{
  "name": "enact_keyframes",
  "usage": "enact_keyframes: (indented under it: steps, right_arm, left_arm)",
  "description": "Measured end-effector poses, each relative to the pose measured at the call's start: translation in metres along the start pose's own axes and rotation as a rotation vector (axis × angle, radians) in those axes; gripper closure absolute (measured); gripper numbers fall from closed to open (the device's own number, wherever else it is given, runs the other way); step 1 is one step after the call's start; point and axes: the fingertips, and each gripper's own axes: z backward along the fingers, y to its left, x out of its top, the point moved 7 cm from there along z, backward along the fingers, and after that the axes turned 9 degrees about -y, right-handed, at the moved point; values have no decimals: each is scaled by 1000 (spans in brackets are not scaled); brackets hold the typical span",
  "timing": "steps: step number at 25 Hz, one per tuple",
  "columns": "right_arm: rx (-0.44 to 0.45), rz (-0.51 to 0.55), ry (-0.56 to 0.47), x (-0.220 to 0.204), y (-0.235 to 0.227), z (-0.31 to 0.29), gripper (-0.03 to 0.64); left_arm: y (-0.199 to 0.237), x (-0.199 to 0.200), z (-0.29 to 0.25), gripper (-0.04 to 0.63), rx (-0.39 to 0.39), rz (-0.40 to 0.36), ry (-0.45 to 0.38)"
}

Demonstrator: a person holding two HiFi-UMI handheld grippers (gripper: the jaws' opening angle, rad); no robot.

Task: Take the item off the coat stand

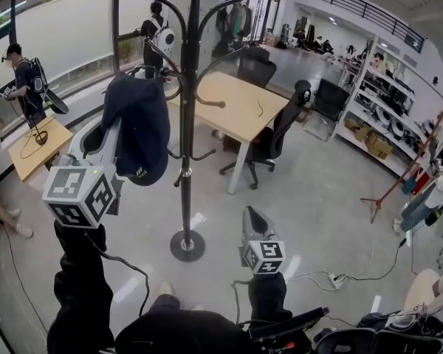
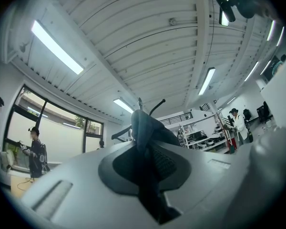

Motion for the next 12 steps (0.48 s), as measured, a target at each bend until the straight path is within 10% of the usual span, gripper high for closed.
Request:
enact_keyframes:
  steps: [12]
  right_arm:
    - [51,9,19,-6,21,-9,615]
  left_arm:
    - [8,-45,32,557,55,-5,86]
